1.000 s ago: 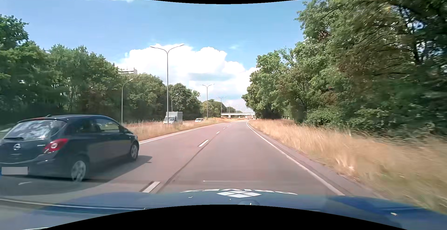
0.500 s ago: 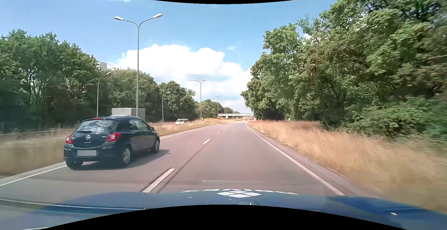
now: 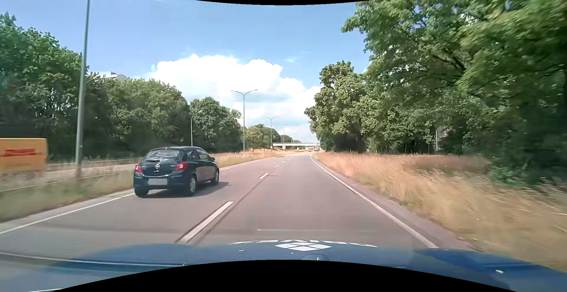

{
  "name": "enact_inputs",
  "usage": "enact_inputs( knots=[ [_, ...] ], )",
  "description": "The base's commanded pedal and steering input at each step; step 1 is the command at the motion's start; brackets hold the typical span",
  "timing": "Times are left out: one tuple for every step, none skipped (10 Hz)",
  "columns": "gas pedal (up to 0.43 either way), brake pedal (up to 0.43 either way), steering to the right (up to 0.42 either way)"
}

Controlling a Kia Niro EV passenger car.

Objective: Follow the waypoints while adhering to traffic rules and regulations

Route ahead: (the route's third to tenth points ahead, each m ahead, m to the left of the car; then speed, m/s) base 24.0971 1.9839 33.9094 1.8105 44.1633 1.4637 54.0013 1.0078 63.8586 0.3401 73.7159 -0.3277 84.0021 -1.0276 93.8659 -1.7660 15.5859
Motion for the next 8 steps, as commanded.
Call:
enact_inputs(
  knots=[
    [0.189, 0.0, 0.003],
    [0.189, 0.0, 0.003],
    [0.189, 0.0, 0.003],
    [0.177, 0.0, 0.003],
    [0.177, 0.0, 0.003],
    [0.177, 0.0, 0.003],
    [0.177, 0.0, 0.003],
    [0.177, 0.0, 0.003]
  ],
)
